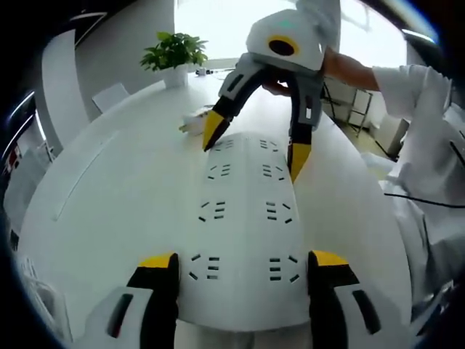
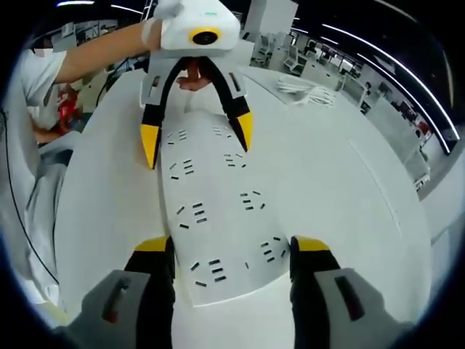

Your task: Straighten the power strip on the desk, plug the charger into it

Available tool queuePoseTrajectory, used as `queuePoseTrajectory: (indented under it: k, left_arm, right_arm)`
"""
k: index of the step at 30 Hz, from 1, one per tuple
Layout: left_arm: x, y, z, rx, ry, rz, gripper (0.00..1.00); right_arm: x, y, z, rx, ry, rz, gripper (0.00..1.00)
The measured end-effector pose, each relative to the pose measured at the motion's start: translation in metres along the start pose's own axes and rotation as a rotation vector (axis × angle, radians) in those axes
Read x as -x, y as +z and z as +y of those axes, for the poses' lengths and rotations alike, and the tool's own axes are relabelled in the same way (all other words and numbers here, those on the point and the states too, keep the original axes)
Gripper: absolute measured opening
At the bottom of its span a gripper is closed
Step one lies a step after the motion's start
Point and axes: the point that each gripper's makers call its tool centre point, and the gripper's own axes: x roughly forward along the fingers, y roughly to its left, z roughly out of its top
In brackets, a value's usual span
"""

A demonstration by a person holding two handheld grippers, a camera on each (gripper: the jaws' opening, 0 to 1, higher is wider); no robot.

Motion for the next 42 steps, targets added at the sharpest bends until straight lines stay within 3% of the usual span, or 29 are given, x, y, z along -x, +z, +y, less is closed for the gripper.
queuePoseTrajectory:
  k: [9, 21, 28, 33, 42]
  left_arm:
    - [-0.0009, 0.0009, -0.0009, -0.012, -0.008, 0.006, 0.73]
    - [-0.0017, 0.0020, -0.0015, -0.010, -0.007, -0.006, 0.74]
    - [-0.0021, 0.0027, -0.0018, -0.010, -0.008, -0.031, 0.74]
    - [-0.0018, 0.0044, -0.0019, -0.010, 0.007, -0.087, 0.75]
    - [0.0001, 0.0061, 0.0012, -0.021, 0.008, -0.110, 0.75]
  right_arm:
    - [0.0017, -0.0004, 0.0020, -0.005, -0.015, -0.003, 0.63]
    - [0.0015, 0.0001, 0.0002, -0.014, -0.016, -0.080, 0.64]
    - [0.0010, 0.0010, -0.0011, -0.014, -0.018, -0.097, 0.64]
    - [0.0010, 0.0013, -0.0007, -0.015, -0.020, -0.100, 0.64]
    - [-0.0006, 0.0032, -0.0015, -0.028, -0.021, -0.117, 0.65]
